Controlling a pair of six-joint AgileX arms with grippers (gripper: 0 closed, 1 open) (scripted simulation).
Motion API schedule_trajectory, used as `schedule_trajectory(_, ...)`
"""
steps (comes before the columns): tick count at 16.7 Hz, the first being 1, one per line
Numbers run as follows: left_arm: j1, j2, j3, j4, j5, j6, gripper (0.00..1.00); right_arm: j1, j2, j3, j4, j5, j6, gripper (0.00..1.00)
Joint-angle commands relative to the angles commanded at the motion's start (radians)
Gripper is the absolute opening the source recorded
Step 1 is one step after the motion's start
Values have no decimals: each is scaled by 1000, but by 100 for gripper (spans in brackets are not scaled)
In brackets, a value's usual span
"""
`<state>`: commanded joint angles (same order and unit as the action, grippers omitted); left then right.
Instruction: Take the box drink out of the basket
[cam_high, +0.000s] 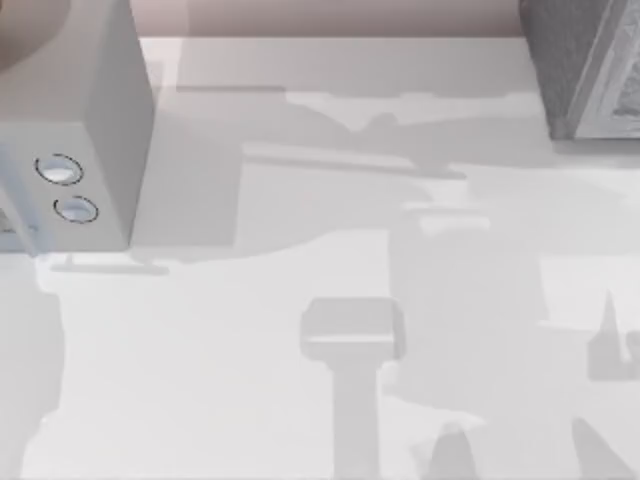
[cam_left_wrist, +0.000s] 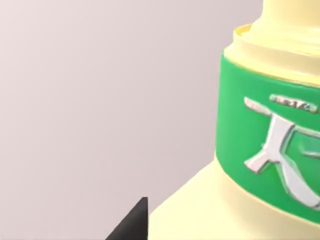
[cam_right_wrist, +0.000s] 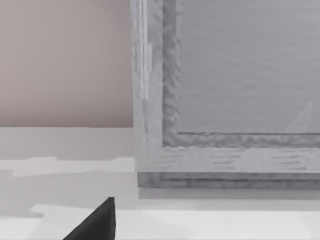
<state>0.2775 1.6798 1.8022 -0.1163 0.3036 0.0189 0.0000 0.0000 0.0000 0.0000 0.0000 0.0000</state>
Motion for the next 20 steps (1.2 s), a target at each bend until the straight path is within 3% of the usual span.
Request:
schedule_trajectory(4, -8, -27, -32, 0, -7, -1, 0, 0, 0, 0, 0, 0, 0, 100)
schedule_trajectory(9, -41, -222, -249, 11, -42, -5, 0, 0, 0, 0, 0, 0, 0, 100)
schedule_trajectory(14, -96, -567, -610, 40, -103, -6, 0, 0, 0, 0, 0, 0, 0, 100)
schedule_trajectory(20, -179, -1076, -1159, 76, -194, -12, 0, 0, 0, 0, 0, 0, 0, 100)
